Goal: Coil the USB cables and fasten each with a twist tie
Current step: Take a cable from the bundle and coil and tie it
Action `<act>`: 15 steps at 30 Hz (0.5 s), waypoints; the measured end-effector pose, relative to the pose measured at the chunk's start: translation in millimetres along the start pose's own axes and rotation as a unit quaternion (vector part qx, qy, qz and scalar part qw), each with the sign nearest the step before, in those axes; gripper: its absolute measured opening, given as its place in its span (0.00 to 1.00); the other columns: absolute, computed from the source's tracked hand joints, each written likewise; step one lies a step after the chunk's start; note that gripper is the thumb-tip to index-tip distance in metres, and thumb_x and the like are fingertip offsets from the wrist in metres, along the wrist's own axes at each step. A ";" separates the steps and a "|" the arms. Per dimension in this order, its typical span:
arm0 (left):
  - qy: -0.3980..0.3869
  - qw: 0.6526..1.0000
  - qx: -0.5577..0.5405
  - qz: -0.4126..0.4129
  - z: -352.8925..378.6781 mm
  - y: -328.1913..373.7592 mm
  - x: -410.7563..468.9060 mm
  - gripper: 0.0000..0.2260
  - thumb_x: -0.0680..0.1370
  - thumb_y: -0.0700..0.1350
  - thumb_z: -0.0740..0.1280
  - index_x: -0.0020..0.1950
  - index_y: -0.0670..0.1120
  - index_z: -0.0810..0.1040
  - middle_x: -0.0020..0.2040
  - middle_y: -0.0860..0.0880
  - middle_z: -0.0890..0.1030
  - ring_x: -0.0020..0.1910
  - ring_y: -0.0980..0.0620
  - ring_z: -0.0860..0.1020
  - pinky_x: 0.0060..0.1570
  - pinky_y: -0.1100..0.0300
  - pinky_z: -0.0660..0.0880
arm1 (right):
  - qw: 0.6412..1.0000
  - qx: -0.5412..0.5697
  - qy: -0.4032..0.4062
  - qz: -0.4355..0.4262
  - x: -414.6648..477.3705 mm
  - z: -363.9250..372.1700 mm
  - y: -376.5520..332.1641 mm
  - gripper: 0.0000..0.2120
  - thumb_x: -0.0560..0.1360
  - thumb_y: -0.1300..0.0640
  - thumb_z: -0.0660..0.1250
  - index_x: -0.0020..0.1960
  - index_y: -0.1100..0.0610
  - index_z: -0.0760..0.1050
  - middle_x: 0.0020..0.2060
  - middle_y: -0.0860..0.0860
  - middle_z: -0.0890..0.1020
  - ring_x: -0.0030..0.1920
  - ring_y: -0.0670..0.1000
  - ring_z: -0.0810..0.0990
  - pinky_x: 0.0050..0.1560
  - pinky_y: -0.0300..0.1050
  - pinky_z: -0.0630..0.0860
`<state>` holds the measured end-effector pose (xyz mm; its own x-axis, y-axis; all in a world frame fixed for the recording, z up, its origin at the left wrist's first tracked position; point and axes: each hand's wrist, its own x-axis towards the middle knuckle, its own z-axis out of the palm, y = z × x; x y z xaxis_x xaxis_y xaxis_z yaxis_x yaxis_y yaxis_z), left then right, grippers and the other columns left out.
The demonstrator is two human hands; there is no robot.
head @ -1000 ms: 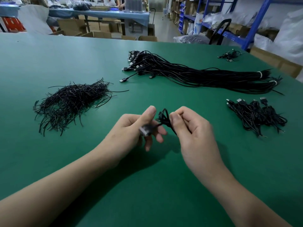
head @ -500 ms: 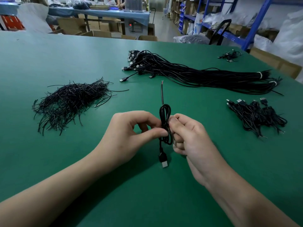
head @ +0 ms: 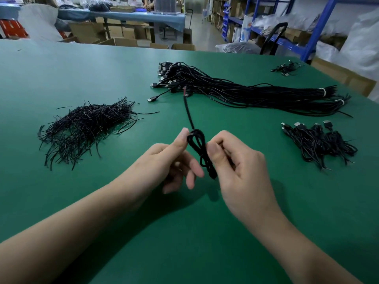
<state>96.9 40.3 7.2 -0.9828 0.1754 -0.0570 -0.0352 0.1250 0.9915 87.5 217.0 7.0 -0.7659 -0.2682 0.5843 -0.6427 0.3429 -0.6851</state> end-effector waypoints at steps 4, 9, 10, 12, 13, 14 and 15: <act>-0.047 0.997 -0.053 -0.028 1.2 -0.5 3.1 0.26 0.72 0.70 0.64 0.39 0.49 0.86 0.32 0.49 0.80 0.23 0.56 0.65 0.24 0.66 0.56 | 0.999 -0.031 -0.022 -0.028 1.3 -0.3 0.5 0.15 0.83 0.54 0.61 0.39 0.56 0.72 0.25 0.40 0.73 0.26 0.45 0.67 0.30 0.33 0.59; -0.003 1.000 -0.029 0.011 1.7 0.4 1.5 0.18 0.71 0.63 0.72 0.35 0.49 0.82 0.31 0.49 0.77 0.26 0.57 0.67 0.26 0.66 0.61 | 0.989 0.101 -0.060 0.093 3.6 2.5 7.9 0.16 0.82 0.49 0.60 0.39 0.55 0.72 0.28 0.49 0.73 0.31 0.54 0.67 0.33 0.53 0.64; 0.018 0.999 -0.028 0.024 3.3 1.0 0.7 0.16 0.71 0.62 0.75 0.36 0.49 0.83 0.32 0.48 0.78 0.25 0.58 0.68 0.26 0.67 0.64 | 0.984 0.118 -0.061 0.118 4.0 2.9 9.0 0.16 0.81 0.48 0.60 0.39 0.56 0.71 0.27 0.47 0.69 0.30 0.50 0.64 0.33 0.50 0.61; 0.060 0.996 -0.023 0.057 7.8 1.9 0.2 0.13 0.69 0.57 0.76 0.37 0.48 0.84 0.32 0.47 0.80 0.27 0.58 0.73 0.30 0.71 0.68 | 0.974 0.149 -0.064 0.157 3.9 3.3 11.1 0.16 0.82 0.49 0.61 0.39 0.56 0.70 0.27 0.43 0.64 0.30 0.45 0.61 0.33 0.44 0.59; 0.079 0.994 -0.016 0.077 9.5 1.9 -0.2 0.12 0.68 0.55 0.76 0.38 0.46 0.84 0.32 0.48 0.81 0.29 0.57 0.76 0.33 0.71 0.70 | 0.968 0.166 -0.066 0.177 3.3 3.3 11.6 0.16 0.83 0.50 0.61 0.38 0.55 0.70 0.26 0.42 0.63 0.29 0.44 0.60 0.32 0.41 0.59; 0.099 0.990 0.002 0.099 10.9 1.2 -1.0 0.11 0.68 0.53 0.76 0.38 0.46 0.84 0.32 0.49 0.82 0.30 0.57 0.78 0.35 0.70 0.71 | 0.960 0.186 -0.070 0.200 2.2 3.2 11.7 0.17 0.84 0.51 0.61 0.37 0.53 0.70 0.26 0.42 0.63 0.28 0.43 0.59 0.31 0.38 0.59; 0.120 0.984 0.034 0.126 11.7 0.4 -2.1 0.10 0.68 0.52 0.77 0.38 0.46 0.84 0.33 0.50 0.83 0.31 0.57 0.78 0.35 0.70 0.71 | 0.949 0.211 -0.076 0.223 1.2 3.1 10.8 0.17 0.84 0.52 0.61 0.37 0.53 0.70 0.26 0.41 0.62 0.27 0.43 0.58 0.29 0.37 0.59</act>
<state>101.1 51.5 6.3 -0.9737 -0.0259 0.2265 0.2187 0.1737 0.9602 79.6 217.6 -1.0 -0.9363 -0.3187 0.1475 -0.1786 0.0706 -0.9814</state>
